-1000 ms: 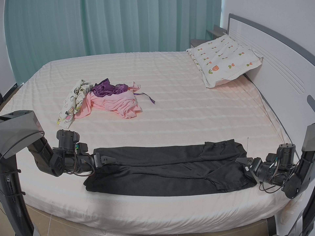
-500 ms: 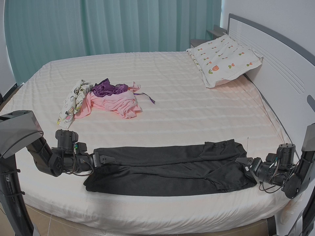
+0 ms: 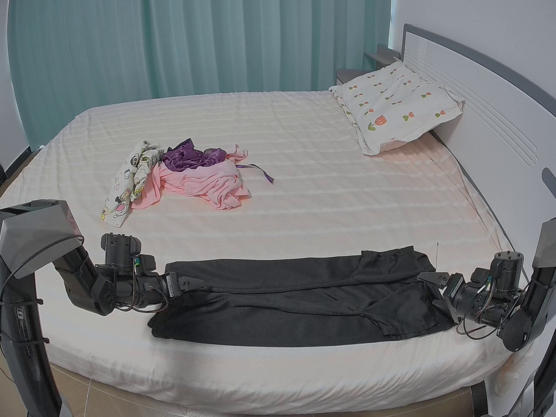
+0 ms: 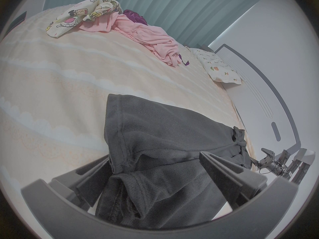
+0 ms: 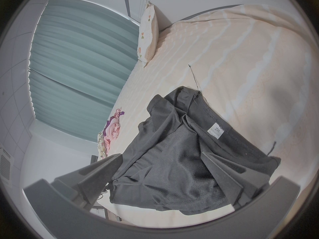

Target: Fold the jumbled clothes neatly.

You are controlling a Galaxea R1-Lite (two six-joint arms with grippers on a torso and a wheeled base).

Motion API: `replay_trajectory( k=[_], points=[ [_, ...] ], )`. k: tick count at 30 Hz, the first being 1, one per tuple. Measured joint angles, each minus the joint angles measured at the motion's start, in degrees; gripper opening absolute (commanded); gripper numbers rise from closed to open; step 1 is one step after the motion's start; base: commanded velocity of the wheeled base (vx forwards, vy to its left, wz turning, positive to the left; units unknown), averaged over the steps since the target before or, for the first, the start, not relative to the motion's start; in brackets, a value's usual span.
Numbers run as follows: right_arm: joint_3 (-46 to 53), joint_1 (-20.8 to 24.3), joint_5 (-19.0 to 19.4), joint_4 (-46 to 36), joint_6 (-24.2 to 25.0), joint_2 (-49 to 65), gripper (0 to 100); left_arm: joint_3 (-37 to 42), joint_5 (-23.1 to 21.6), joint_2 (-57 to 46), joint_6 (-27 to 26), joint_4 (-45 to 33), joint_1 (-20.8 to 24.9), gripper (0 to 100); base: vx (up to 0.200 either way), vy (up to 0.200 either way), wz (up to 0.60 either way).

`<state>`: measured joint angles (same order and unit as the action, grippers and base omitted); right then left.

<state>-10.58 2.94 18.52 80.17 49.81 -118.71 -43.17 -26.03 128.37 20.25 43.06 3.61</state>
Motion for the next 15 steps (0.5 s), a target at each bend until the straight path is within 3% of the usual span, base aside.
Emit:
replay_trajectory(
  k=[2, 3, 15],
  points=[
    [0.1, 0.0, 0.0, 0.1, 0.0, 0.0, 100, -0.1, 0.1, 0.2, 0.0, 0.1, 0.0, 100, 0.000, 0.000, 0.00],
    [0.1, 0.0, 0.0, 0.1, 0.0, 0.0, 100, -0.1, 0.1, 0.4, 0.0, 0.1, 0.0, 0, 0.000, 0.000, 0.00],
    [0.5, 0.0, 0.0, 0.1, 0.0, -0.1, 100, 1.0, 0.2, 0.5, -0.1, 0.0, 0.0, 0, 0.000, 0.000, 0.00]
  ],
)
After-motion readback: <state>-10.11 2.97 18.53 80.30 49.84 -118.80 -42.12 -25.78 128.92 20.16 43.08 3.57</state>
